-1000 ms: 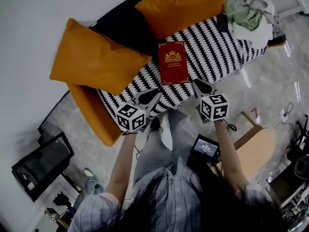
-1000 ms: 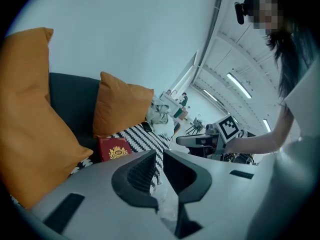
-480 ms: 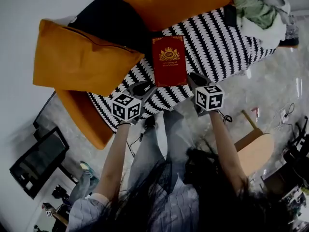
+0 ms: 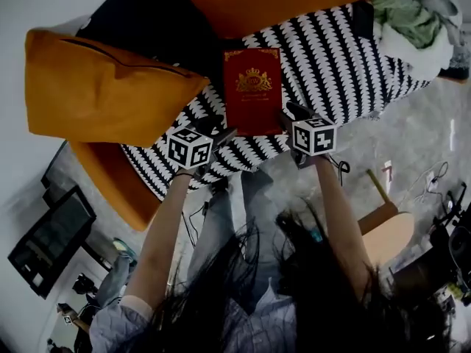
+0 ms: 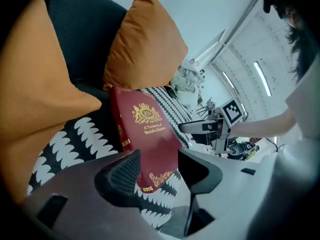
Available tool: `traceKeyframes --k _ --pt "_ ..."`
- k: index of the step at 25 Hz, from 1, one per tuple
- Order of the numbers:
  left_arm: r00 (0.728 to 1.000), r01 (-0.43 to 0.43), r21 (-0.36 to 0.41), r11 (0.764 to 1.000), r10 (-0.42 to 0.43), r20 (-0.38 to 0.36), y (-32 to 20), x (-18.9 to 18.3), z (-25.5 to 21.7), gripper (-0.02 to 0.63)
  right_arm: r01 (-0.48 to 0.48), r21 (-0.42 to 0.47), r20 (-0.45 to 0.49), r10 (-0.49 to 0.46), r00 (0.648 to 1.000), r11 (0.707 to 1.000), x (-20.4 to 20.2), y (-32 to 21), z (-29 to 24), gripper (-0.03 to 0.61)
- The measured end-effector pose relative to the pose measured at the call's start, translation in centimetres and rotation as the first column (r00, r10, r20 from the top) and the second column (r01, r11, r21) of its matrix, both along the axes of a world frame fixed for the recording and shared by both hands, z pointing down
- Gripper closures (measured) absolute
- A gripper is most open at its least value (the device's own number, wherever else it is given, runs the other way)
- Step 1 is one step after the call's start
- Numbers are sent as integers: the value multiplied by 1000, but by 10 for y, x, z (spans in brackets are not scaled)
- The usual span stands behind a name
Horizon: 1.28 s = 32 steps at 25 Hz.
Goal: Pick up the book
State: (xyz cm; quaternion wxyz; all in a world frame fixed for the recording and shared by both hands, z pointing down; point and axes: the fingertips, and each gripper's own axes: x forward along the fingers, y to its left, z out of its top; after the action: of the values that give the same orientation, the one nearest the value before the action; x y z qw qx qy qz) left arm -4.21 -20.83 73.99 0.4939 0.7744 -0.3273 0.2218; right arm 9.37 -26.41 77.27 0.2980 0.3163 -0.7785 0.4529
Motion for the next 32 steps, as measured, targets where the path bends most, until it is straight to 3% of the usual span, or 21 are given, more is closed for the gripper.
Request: traceKeyframes --k 7,13,18,23,28,32 --pt "998 49 -59 997 -47 33 -12 -2 46 291 -45 -97 64 52 997 994 -6 -1 32 340" --pt "998 67 -107 992 -69 -11 -22 7 78 284 -163 -204 112 188 976 965 -6 -9 56 333" --pt "994 108 -147 983 -111 -14 -23 4 85 278 -156 -268 145 200 969 951 -24 -6 55 333" --pt "995 90 -149 985 -95 -28 -23 8 84 278 -176 -335 185 248 951 926 -22 -5 54 333" --pt "998 63 -156 986 -62 13 -25 12 82 279 -155 -281 129 197 972 947 -19 -8 52 334" --pt "999 41 -140 989 -38 19 -19 10 67 279 -180 -240 110 211 971 954 -20 2 34 341"
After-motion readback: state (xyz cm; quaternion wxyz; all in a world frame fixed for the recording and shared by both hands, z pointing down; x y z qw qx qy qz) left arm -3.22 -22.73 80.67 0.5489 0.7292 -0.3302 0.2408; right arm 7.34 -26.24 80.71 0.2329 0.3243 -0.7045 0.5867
